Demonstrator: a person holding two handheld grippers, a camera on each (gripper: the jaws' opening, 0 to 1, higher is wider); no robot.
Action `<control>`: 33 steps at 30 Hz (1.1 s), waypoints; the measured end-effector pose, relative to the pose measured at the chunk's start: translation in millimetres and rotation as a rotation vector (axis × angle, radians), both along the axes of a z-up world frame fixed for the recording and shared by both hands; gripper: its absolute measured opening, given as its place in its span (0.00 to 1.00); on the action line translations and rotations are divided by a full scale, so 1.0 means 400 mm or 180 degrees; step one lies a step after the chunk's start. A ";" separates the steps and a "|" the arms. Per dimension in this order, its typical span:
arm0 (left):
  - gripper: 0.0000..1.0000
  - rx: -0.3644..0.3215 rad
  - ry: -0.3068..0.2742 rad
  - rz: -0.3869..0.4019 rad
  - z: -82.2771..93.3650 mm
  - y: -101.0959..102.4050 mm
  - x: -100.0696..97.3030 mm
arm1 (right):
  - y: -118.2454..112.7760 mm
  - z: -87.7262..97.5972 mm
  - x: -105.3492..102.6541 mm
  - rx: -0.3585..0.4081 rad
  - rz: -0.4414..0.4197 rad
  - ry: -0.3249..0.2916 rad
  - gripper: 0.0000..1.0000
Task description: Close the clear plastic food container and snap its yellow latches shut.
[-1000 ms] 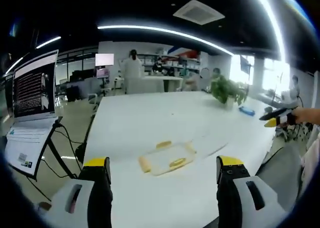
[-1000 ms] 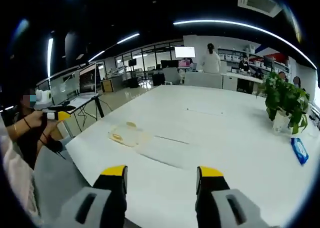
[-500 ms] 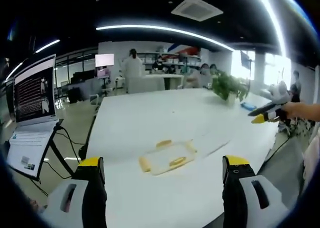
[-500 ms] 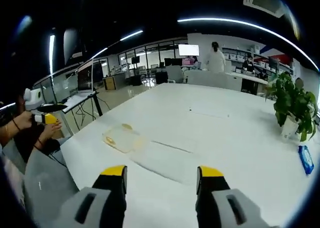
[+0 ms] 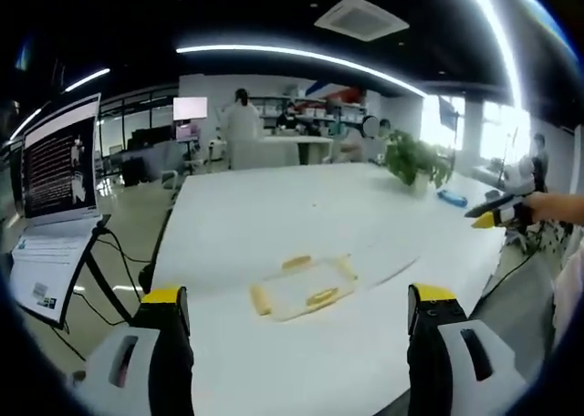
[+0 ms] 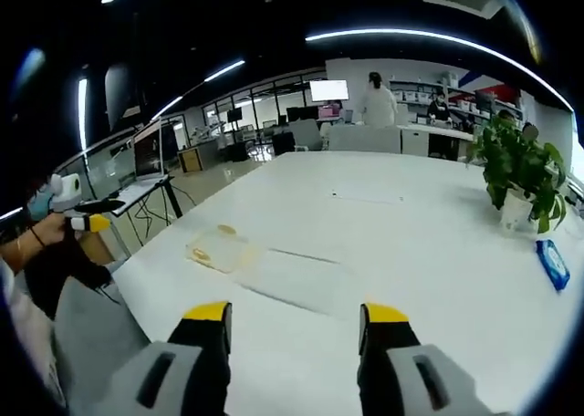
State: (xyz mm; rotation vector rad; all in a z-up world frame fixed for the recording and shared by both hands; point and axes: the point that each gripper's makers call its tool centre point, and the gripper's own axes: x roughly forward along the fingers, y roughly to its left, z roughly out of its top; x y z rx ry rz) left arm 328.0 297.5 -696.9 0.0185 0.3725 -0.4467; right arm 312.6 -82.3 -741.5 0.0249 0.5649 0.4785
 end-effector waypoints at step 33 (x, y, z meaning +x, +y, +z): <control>0.98 0.0691 0.0351 -0.0296 -0.097 0.030 0.022 | 0.002 -0.010 -0.006 -0.0097 0.0064 0.0122 0.55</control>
